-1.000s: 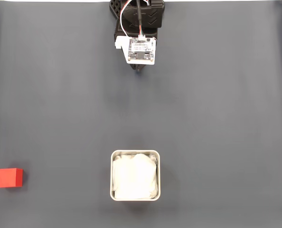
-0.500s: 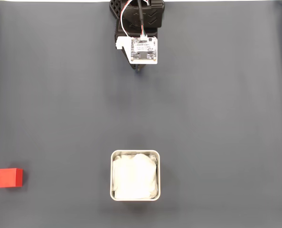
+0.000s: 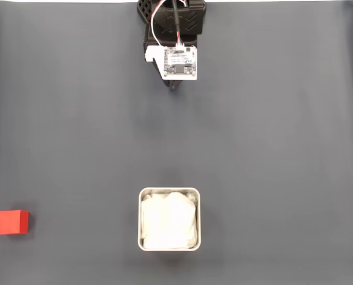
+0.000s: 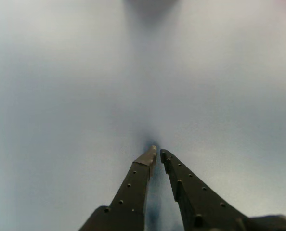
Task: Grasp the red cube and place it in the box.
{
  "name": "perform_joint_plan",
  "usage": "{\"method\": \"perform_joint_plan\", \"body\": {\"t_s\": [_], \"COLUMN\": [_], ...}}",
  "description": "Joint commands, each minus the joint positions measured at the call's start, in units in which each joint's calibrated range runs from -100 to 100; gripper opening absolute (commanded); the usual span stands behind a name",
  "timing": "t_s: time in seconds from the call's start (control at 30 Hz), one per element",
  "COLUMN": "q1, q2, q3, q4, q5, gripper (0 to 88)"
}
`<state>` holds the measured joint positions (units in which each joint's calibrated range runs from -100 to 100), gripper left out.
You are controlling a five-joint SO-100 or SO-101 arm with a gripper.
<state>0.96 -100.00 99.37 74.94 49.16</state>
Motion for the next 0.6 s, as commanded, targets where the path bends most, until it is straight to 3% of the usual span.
{"method": "perform_joint_plan", "body": {"t_s": [0.0, 0.27, 0.57], "q1": [-0.3, -0.5, -1.0], "q2": [0.0, 5.4, 24.6], "q3": [0.5, -8.3, -39.2], "q4": [-1.0, -27.0, -25.2], "q5": [0.6, 0.7, 2.0], "gripper": [0.0, 0.0, 0.0]}}
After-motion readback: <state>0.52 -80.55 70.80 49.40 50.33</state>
